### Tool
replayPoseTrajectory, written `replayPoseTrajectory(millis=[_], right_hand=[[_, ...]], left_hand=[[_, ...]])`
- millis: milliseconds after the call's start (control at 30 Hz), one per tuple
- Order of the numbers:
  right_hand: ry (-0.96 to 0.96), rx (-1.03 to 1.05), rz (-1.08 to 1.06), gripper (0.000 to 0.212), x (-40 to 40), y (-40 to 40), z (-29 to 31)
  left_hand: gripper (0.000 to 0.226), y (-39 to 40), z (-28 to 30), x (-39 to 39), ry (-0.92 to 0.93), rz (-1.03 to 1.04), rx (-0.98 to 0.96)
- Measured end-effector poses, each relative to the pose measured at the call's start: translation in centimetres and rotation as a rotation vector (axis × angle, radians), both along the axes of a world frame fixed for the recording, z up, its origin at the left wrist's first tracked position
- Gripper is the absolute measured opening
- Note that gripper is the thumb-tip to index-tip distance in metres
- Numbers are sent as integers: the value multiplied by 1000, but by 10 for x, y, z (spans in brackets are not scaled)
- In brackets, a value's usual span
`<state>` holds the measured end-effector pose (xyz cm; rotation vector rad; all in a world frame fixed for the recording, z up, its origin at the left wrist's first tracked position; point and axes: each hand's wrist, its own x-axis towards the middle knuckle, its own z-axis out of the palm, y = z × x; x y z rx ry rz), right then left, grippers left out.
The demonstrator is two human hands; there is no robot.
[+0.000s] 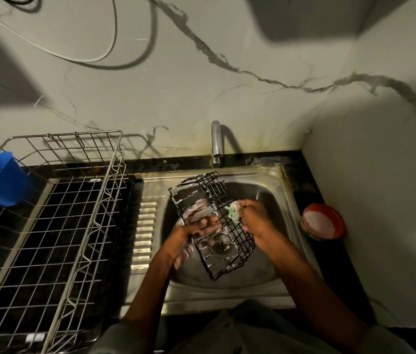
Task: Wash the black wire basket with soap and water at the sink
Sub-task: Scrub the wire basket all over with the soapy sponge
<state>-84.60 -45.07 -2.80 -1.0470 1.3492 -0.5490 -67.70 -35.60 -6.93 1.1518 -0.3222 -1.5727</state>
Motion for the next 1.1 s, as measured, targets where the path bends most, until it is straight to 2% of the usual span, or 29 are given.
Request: replayPoseTrajectory(millis=[100,167,267,367,467,533,600,767,933,1100], right_hand=[[15,-102,-32,16,-7,-3,-7],[69,-170,-49,14,-11,-7,-9],[122,-254,-63,14,-17,-14,-8],[159,-291,-20,16,-17,-15,-6],[175,-323,55,16,-15,-13,-6],[176,-342,98,14,-16,-10,-5],[170,-360,120,13,-18,-7,-6],[134,-347,98,13,-27,-7,-13],[146,-337,81,13,-37,-9,-22],[329,-563,-97,23,-38,-3,-27]], left_hand=[[72,7,-6,7,-100,86,-12],[73,5,-8,17,-178,220,-10],[59,-8,9,29,-451,359,-65],[36,-21,40,25,-830,328,-123],[17,-32,51,18,-953,158,-86],[15,-35,53,17,-990,58,-45],[24,-34,53,18,-936,14,-43],[32,-22,43,18,-558,-49,19],[40,-16,61,10,-281,-123,57],[43,-23,74,-8,-251,-137,63]])
